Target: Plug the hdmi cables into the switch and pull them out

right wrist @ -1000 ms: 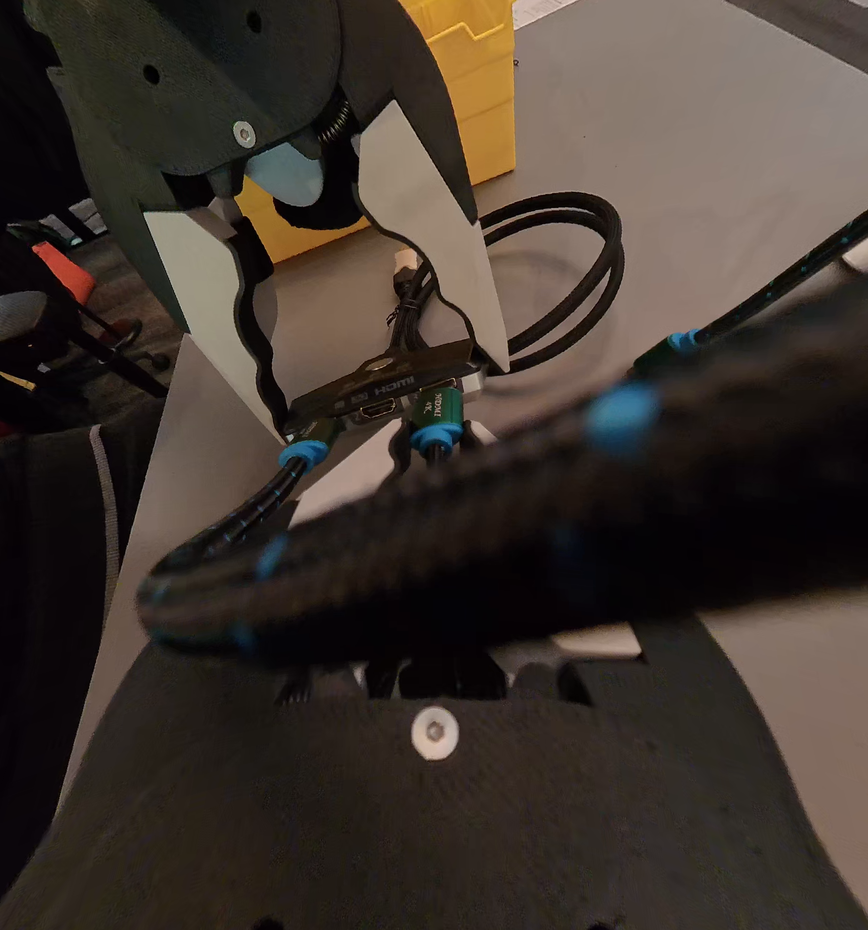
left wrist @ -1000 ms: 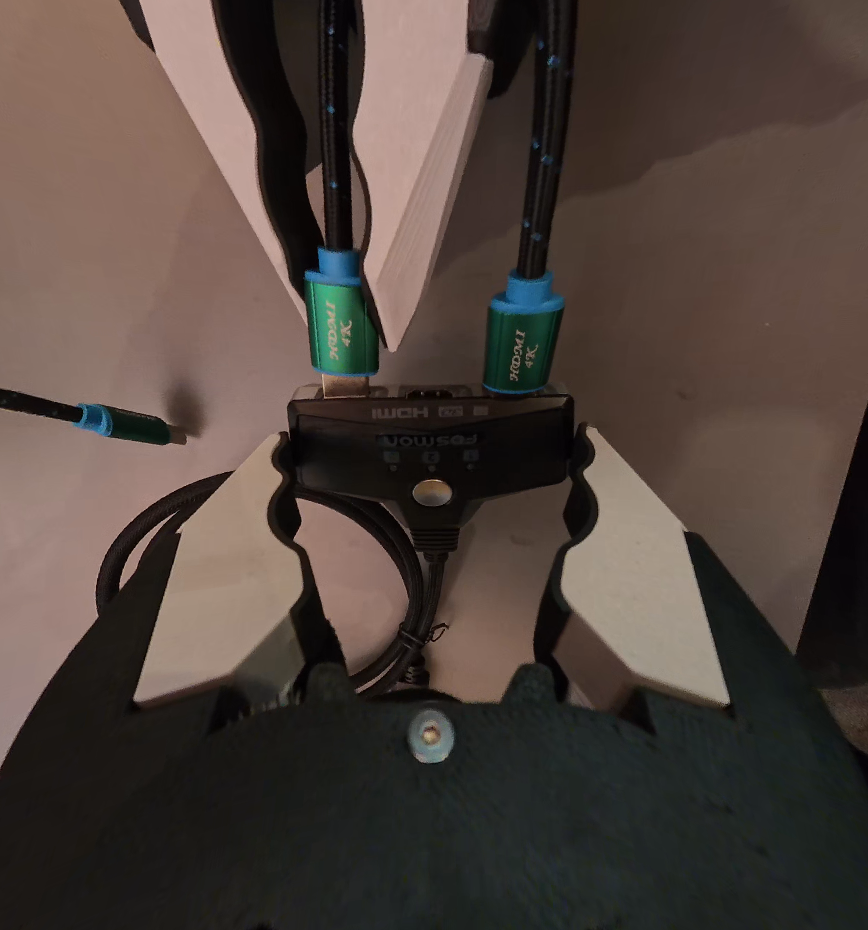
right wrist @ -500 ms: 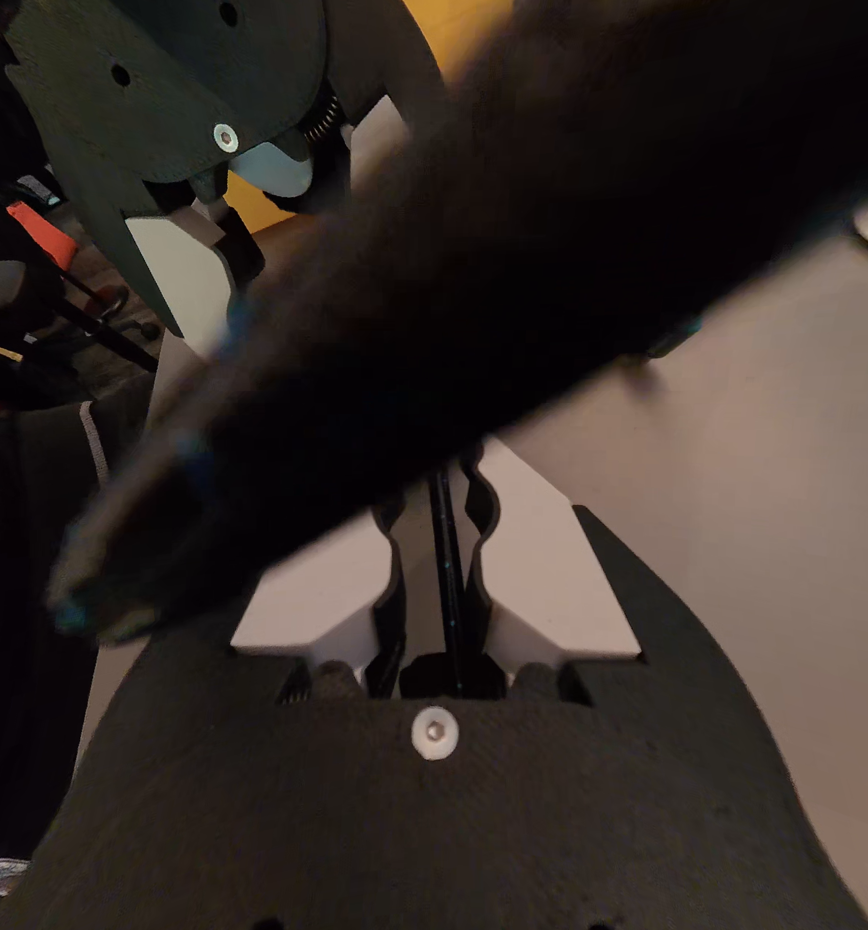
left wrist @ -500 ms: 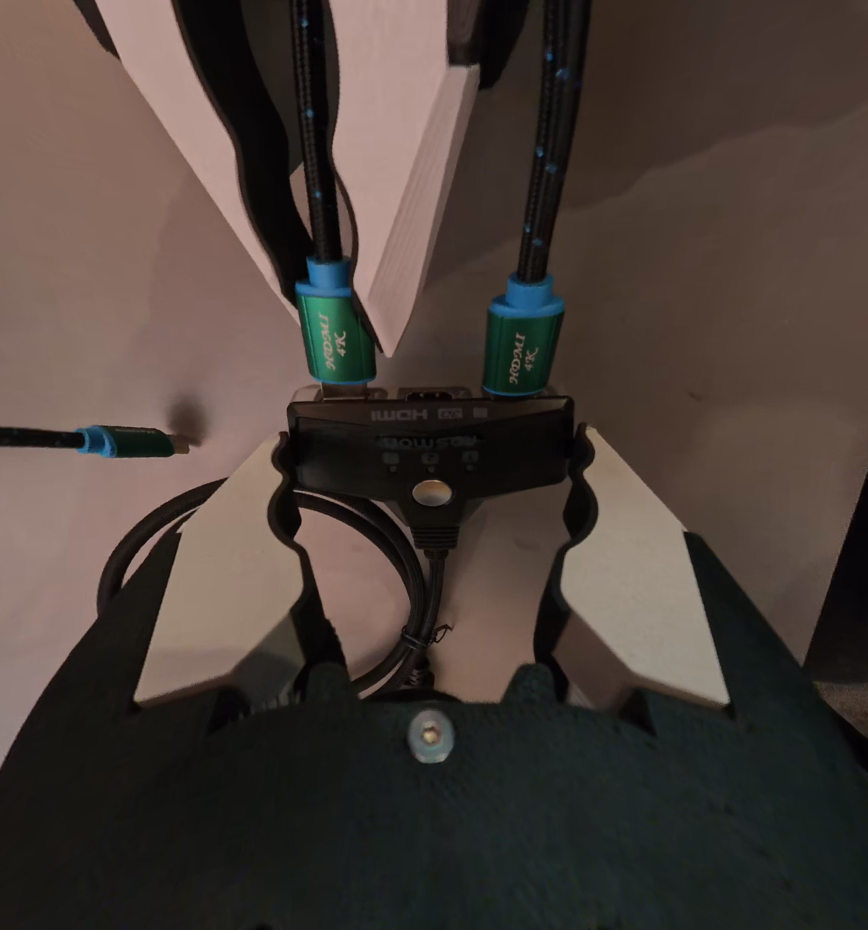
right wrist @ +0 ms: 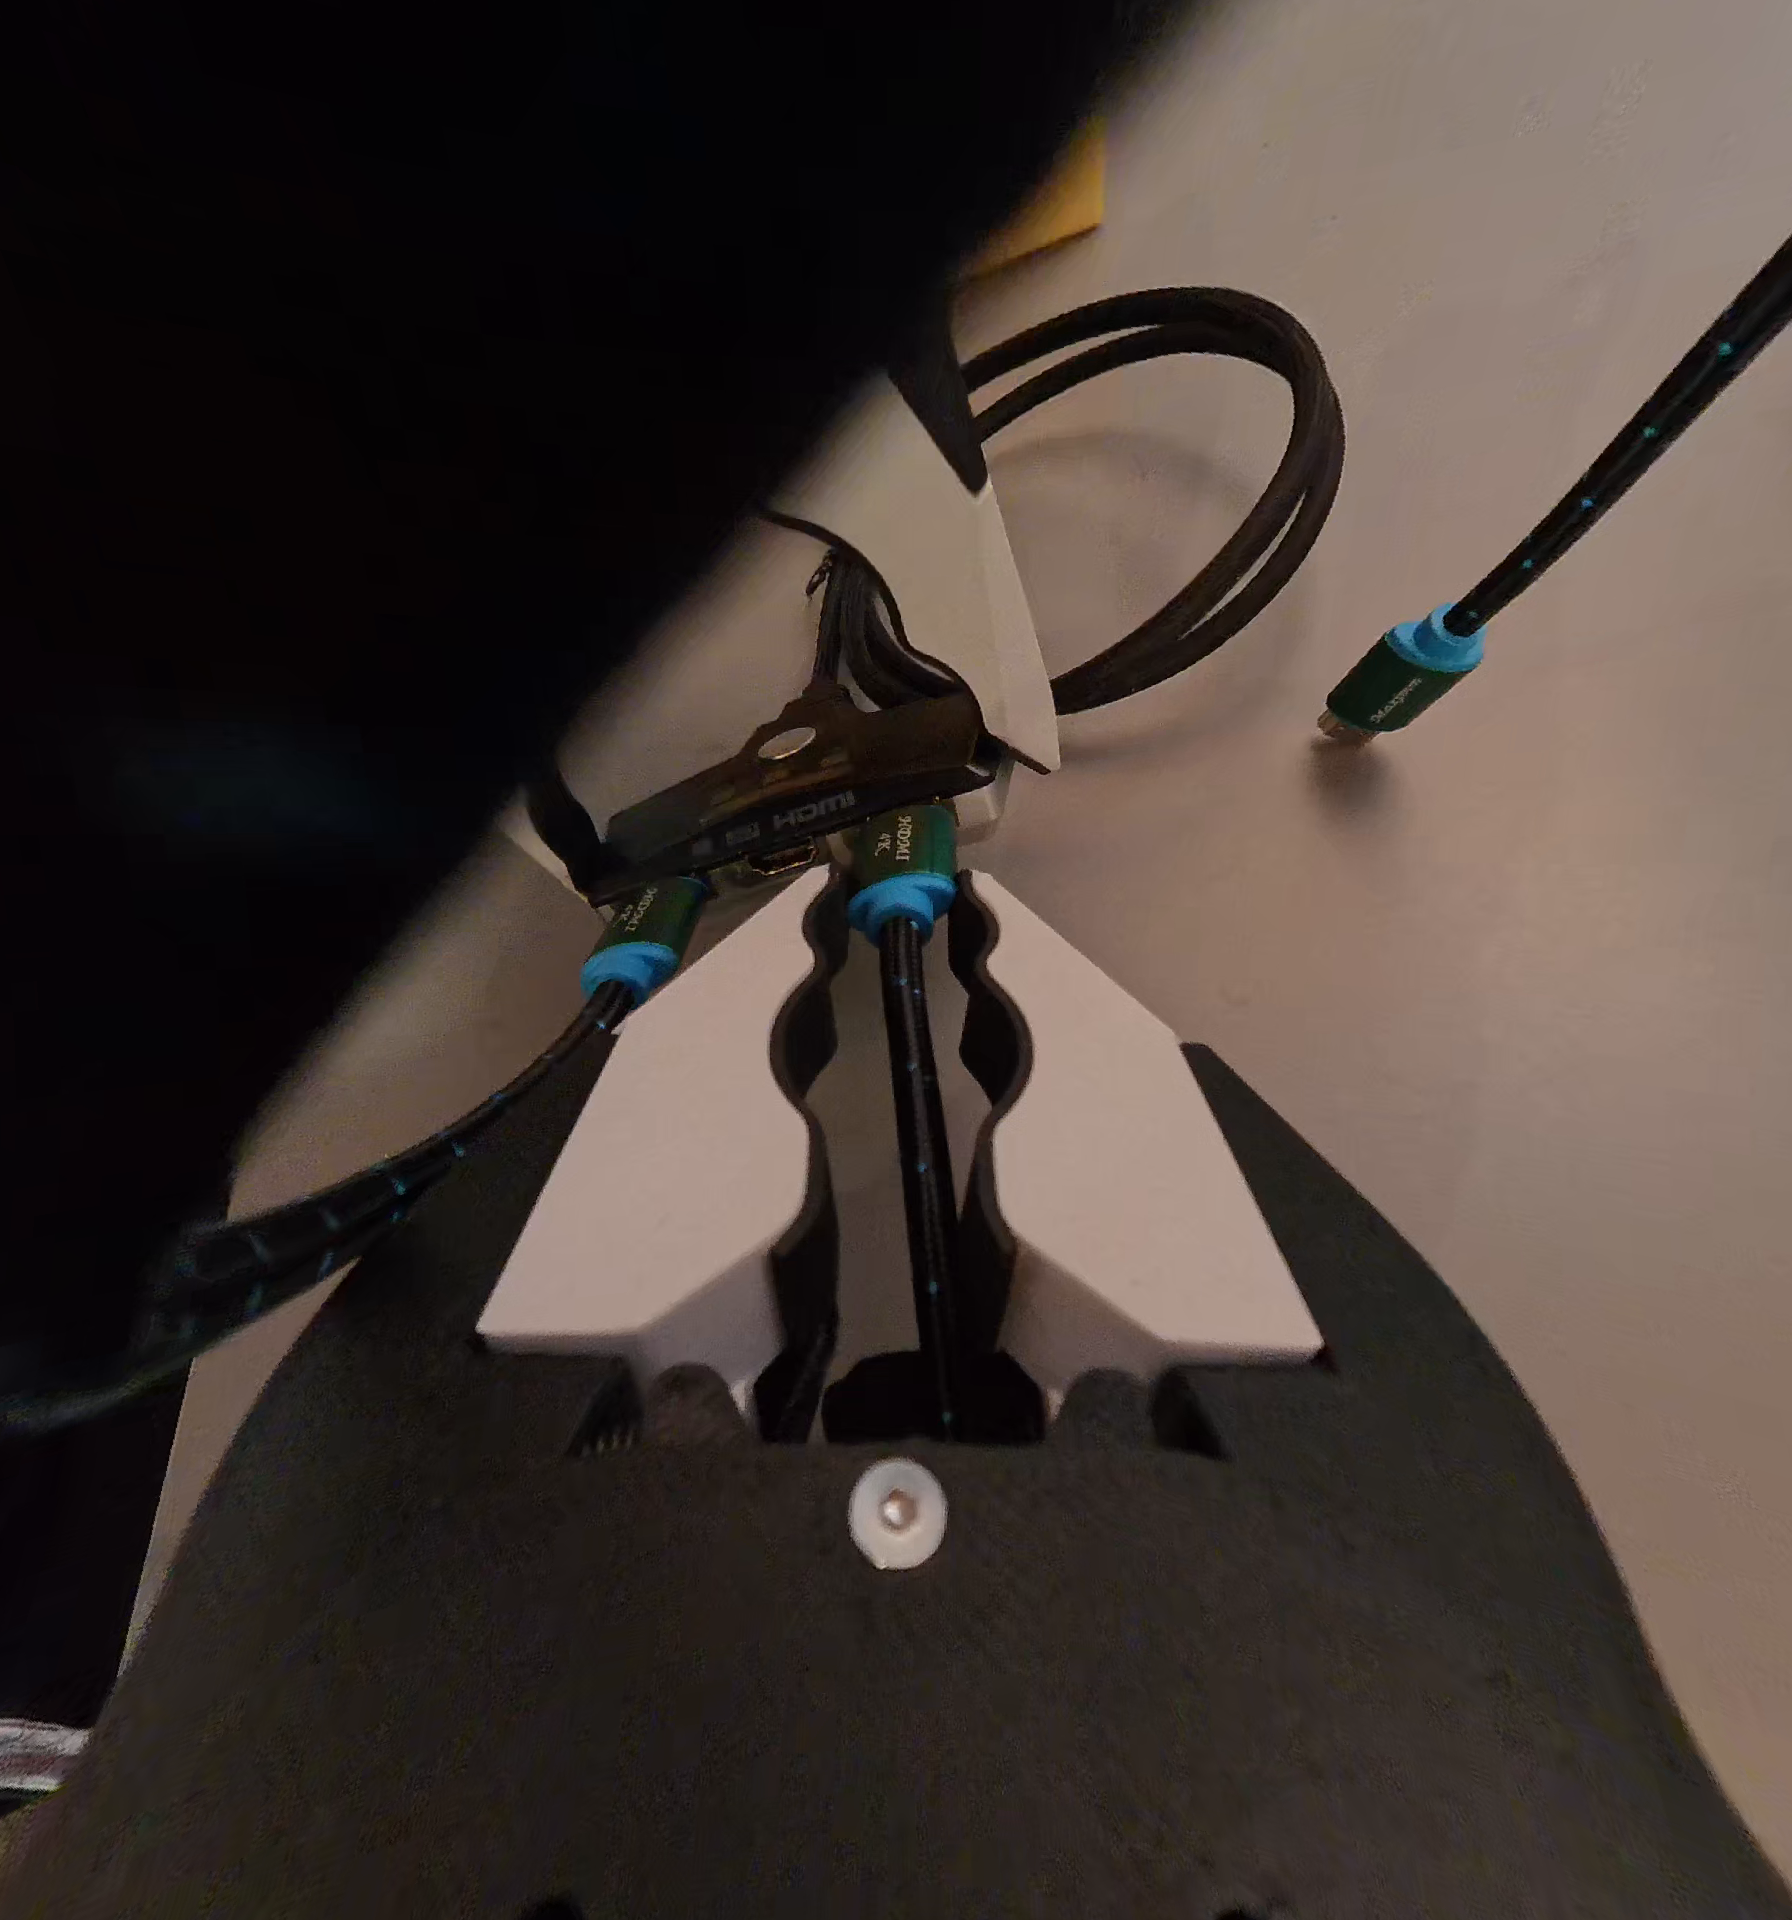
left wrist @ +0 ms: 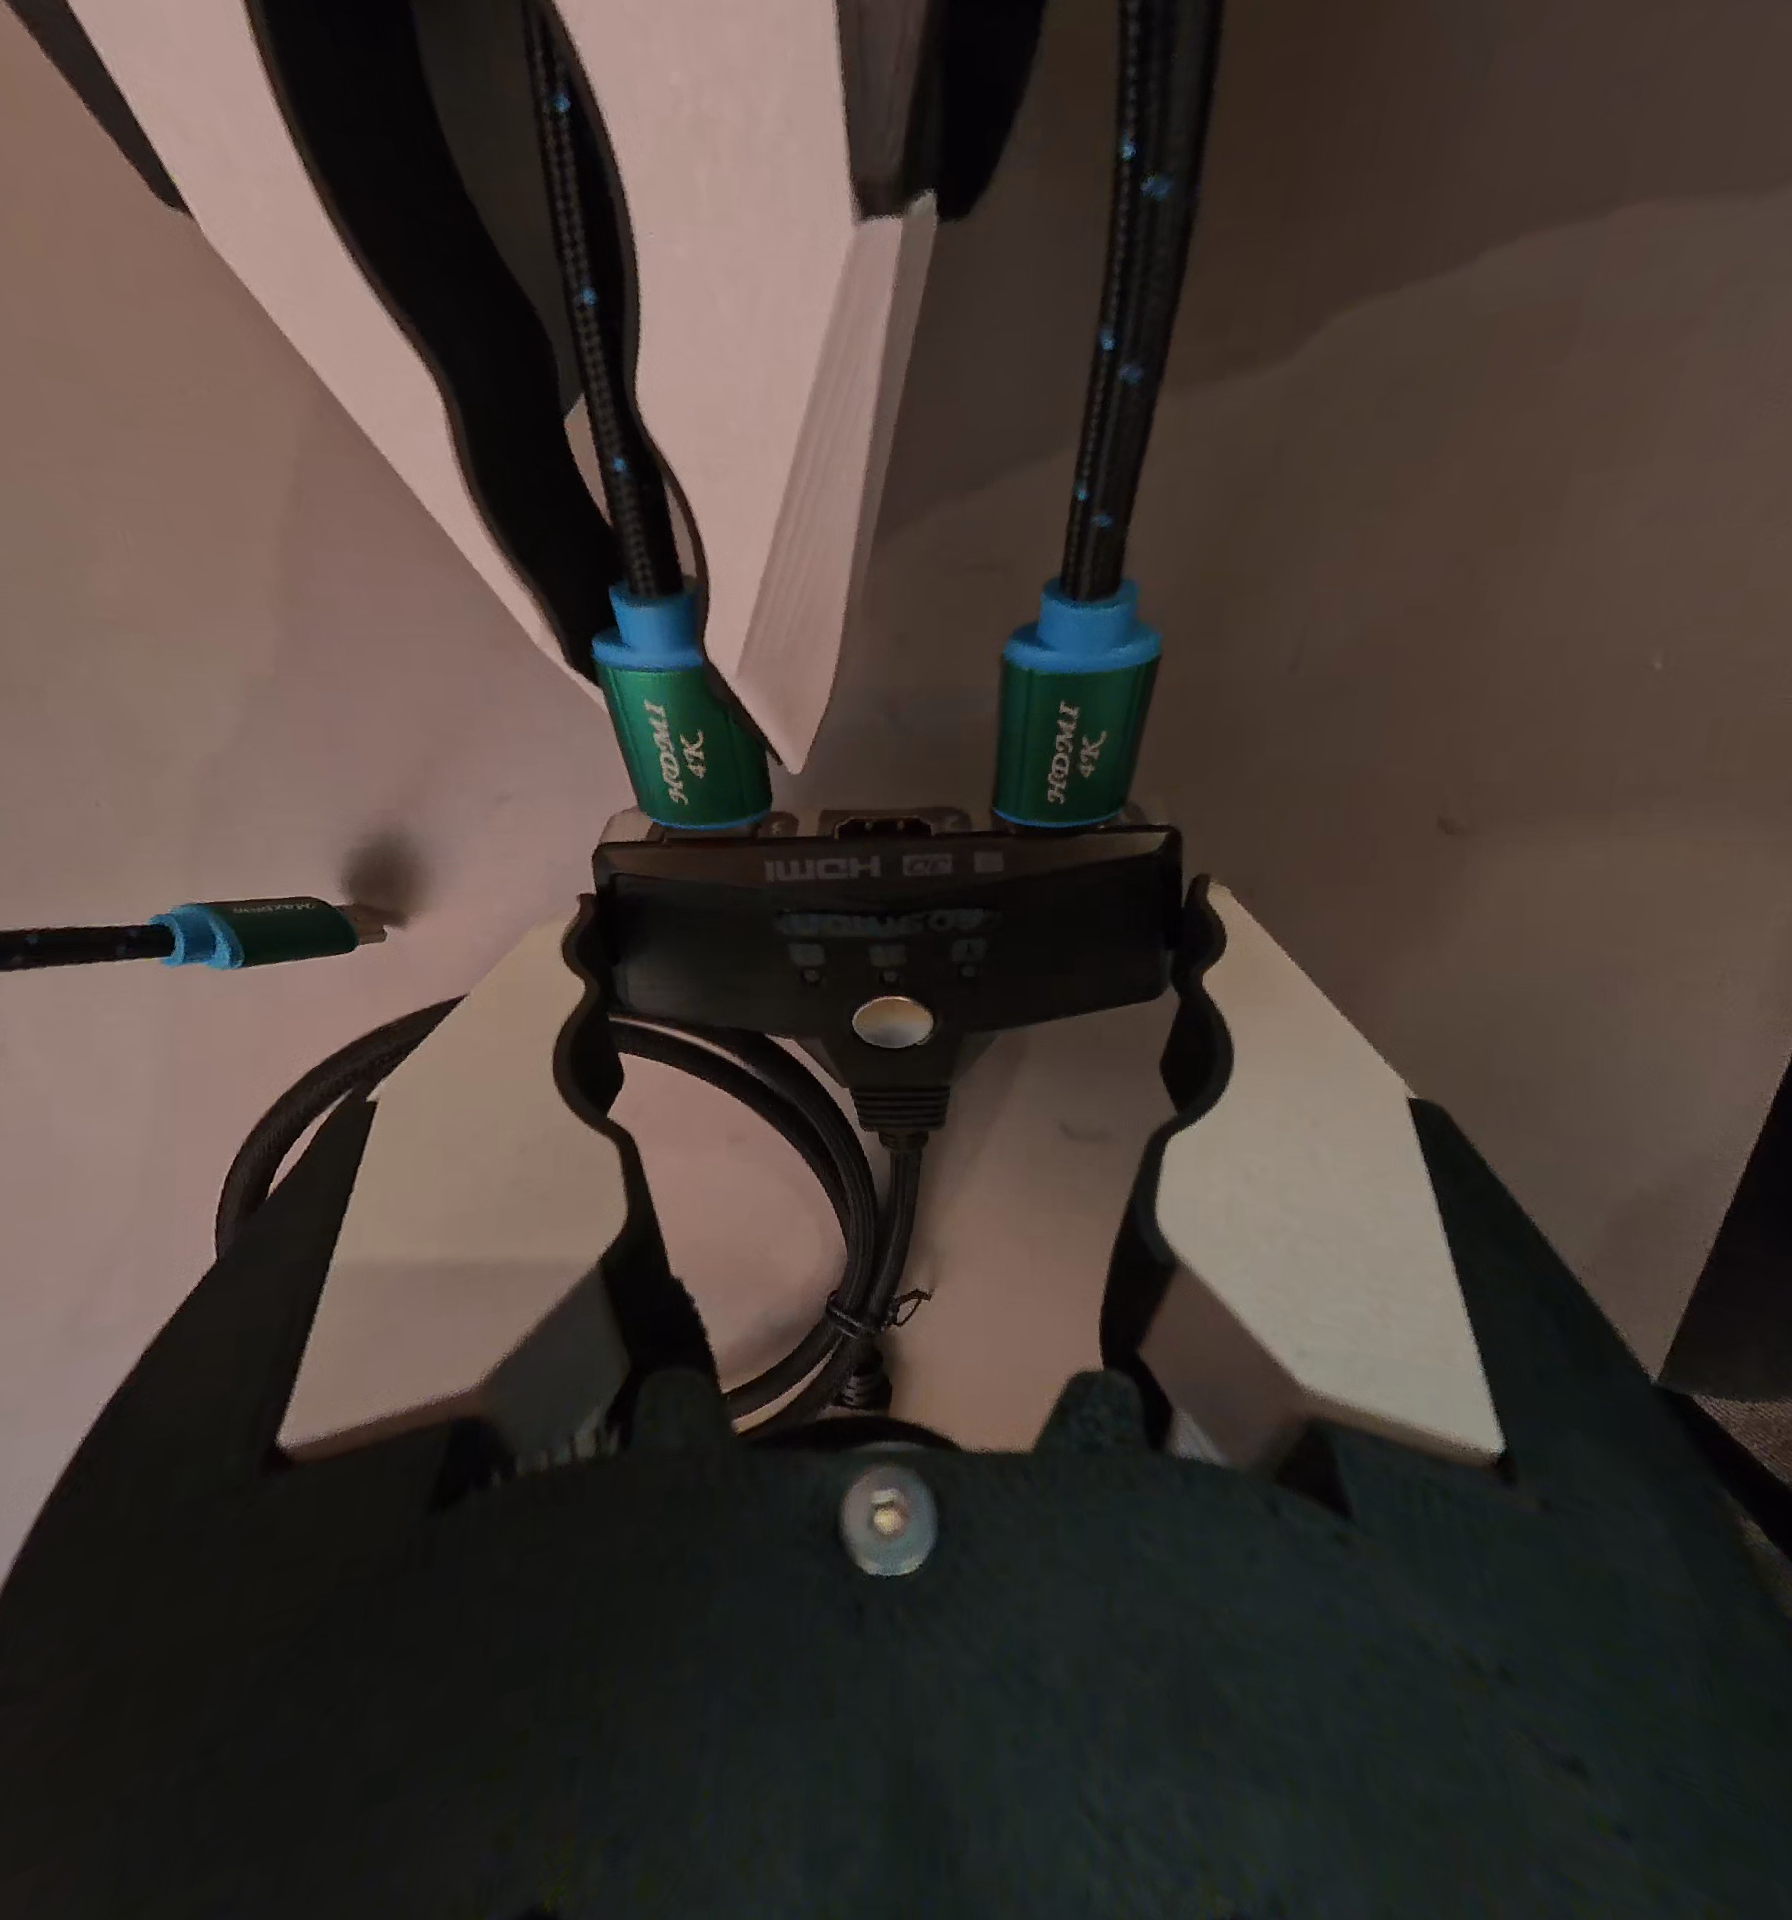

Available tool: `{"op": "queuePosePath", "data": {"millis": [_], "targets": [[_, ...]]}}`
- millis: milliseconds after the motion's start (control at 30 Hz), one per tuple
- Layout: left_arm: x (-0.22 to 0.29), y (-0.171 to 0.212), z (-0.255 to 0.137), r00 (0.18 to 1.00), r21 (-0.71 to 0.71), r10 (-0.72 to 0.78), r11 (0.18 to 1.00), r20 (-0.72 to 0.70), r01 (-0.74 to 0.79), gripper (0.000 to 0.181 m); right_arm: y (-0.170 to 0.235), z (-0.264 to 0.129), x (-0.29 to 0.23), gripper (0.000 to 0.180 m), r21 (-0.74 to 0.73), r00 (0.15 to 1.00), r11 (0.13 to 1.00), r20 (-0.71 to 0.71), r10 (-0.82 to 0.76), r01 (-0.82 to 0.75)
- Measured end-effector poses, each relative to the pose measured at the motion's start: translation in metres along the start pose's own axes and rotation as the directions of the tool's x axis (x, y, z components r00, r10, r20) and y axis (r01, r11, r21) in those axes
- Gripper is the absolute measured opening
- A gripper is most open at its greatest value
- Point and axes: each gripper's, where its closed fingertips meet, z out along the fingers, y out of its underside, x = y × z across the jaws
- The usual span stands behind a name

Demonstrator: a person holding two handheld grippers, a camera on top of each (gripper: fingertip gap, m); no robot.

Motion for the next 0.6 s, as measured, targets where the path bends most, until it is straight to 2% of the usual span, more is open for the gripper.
{"op": "queuePosePath", "data": {"millis": [33, 400, 500, 533, 600], "targets": [[0.0, 0.0, 0.0, 1.0, 0.001, -0.004, 1.0, -0.001, 0.004, 0.105, 0.0, 0.0, 0.0, 0.017, 0.004, 1.0, 1.0, 0.004, 0.0, 0.0], [-0.003, -0.007, -0.001, 0.999, 0.021, -0.003, 1.0, 0.047, 0.002, 0.101, -0.003, 0.002, 0.001, 0.017, 0.023, 1.0, 1.0, -0.005, -0.019, 0.019], [-0.001, -0.026, -0.009, 0.999, 0.123, -0.001, 0.992, 0.033, -0.003, 0.094, -0.003, 0.008, -0.002, 0.017, 0.013, 0.999, 0.999, 0.006, -0.038, 0.038], [-0.002, -0.02, -0.007, 0.999, 0.072, 0.001, 0.997, 0.033, -0.003, 0.091, -0.002, 0.012, -0.001, 0.017, 0.002, 0.999, 0.999, -0.013, -0.041, 0.041], [-0.002, -0.016, -0.004, 1.0, 0.059, -0.005, 0.998, 0.028, 0.004, 0.085, 0.0, 0.016, 0.001, 0.017, -0.007, 0.999, 0.999, -0.023, -0.042, 0.042]]}}
